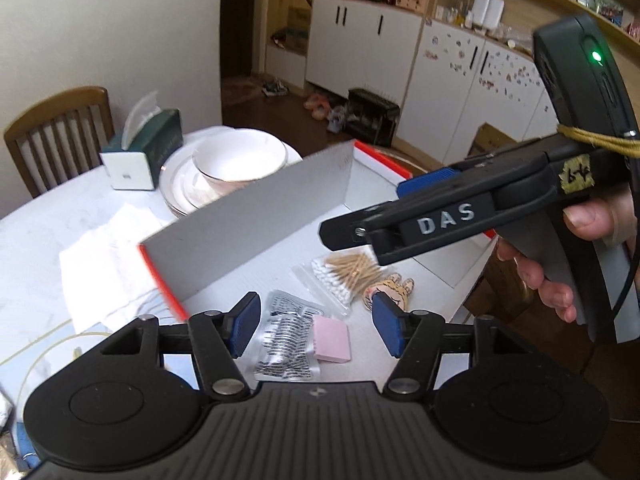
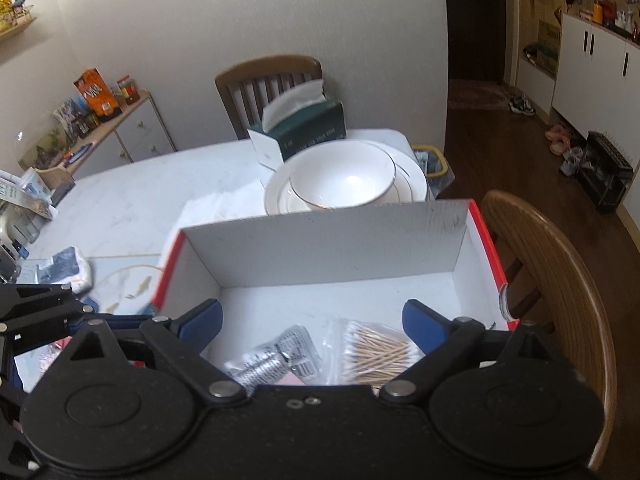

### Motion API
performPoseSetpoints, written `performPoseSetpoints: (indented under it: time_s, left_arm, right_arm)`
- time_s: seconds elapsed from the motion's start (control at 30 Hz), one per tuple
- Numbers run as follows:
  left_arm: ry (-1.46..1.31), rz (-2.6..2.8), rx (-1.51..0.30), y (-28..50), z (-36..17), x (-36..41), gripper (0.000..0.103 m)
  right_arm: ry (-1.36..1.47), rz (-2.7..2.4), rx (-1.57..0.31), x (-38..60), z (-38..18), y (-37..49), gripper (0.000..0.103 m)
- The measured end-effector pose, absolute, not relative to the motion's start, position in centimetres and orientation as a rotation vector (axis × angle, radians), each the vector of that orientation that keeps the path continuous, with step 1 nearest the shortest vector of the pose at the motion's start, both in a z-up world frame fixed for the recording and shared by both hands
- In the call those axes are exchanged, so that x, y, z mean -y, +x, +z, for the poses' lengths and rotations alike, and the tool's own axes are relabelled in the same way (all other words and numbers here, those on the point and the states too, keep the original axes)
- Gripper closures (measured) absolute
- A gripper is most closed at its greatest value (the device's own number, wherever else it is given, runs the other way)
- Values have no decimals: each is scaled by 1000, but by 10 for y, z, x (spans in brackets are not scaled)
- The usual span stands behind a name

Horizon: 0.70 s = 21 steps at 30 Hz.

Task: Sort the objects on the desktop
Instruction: 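Withdraw both tools from the box toward the remaining items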

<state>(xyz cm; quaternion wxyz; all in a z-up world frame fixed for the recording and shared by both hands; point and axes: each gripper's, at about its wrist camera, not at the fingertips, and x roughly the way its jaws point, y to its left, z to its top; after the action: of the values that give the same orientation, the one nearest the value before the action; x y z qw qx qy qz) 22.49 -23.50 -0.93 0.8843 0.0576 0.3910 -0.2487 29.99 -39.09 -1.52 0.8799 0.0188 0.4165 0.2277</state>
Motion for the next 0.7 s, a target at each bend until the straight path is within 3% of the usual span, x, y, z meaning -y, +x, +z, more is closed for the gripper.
performPoseSetpoints:
  time_s: [0.7]
  left_arm:
    - [21, -418, -733, 172, 6, 126, 24]
  right_arm:
    - [93, 520, -758, 332, 11, 241, 1]
